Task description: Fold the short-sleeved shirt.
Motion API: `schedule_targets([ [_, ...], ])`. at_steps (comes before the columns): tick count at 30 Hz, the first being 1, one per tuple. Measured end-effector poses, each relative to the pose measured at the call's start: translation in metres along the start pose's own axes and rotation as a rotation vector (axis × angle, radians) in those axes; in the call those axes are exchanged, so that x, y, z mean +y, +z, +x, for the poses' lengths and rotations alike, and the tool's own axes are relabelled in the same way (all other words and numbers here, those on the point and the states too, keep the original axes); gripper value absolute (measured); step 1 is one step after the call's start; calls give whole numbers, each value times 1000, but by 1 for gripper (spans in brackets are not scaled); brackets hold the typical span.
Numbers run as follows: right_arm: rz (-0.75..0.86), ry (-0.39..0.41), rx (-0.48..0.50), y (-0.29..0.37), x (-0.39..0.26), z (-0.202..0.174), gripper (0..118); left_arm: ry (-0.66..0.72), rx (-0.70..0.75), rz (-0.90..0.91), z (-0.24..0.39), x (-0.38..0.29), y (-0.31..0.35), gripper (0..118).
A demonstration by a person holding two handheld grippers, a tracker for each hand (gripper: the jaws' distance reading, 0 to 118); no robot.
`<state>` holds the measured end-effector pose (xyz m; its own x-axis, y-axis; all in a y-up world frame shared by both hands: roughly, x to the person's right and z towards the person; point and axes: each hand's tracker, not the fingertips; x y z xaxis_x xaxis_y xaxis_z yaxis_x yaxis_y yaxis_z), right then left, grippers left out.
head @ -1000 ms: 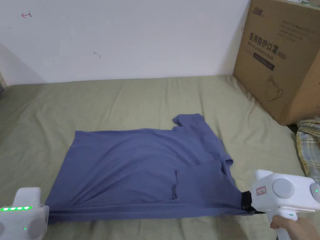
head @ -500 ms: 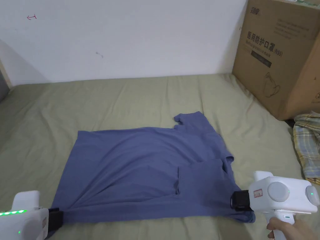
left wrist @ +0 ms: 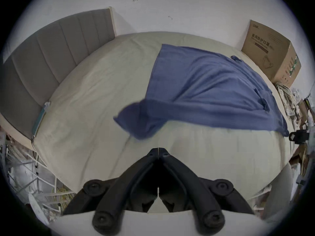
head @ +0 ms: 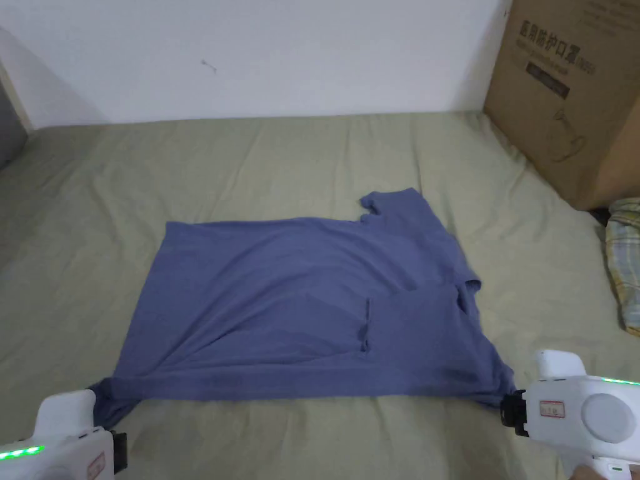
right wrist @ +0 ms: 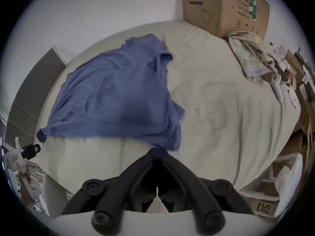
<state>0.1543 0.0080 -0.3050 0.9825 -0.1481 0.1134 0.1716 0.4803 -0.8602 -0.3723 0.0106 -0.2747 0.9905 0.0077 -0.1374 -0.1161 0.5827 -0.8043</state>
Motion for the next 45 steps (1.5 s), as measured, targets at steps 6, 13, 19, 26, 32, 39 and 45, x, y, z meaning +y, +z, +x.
schedule_targets([
  [6,-8,-15,6,-2,-4,-2,0,52,19,25,-17,4,-5,18],
  [13,-12,-4,7,-3,1,-11,0,70,47,52,-31,37,-21,94],
  [19,-39,10,1,-15,3,-16,0,155,34,31,-49,58,-50,92],
  [26,-65,11,-2,-18,4,-19,0,79,-4,26,-38,56,-55,1],
  [32,-37,15,20,-13,8,-11,0,74,-2,40,-38,62,-40,1],
  [39,39,57,32,28,18,-27,87,25,14,35,-29,65,-33,1],
  [45,34,27,26,-1,40,-18,76,-15,35,14,-22,57,-39,1],
])
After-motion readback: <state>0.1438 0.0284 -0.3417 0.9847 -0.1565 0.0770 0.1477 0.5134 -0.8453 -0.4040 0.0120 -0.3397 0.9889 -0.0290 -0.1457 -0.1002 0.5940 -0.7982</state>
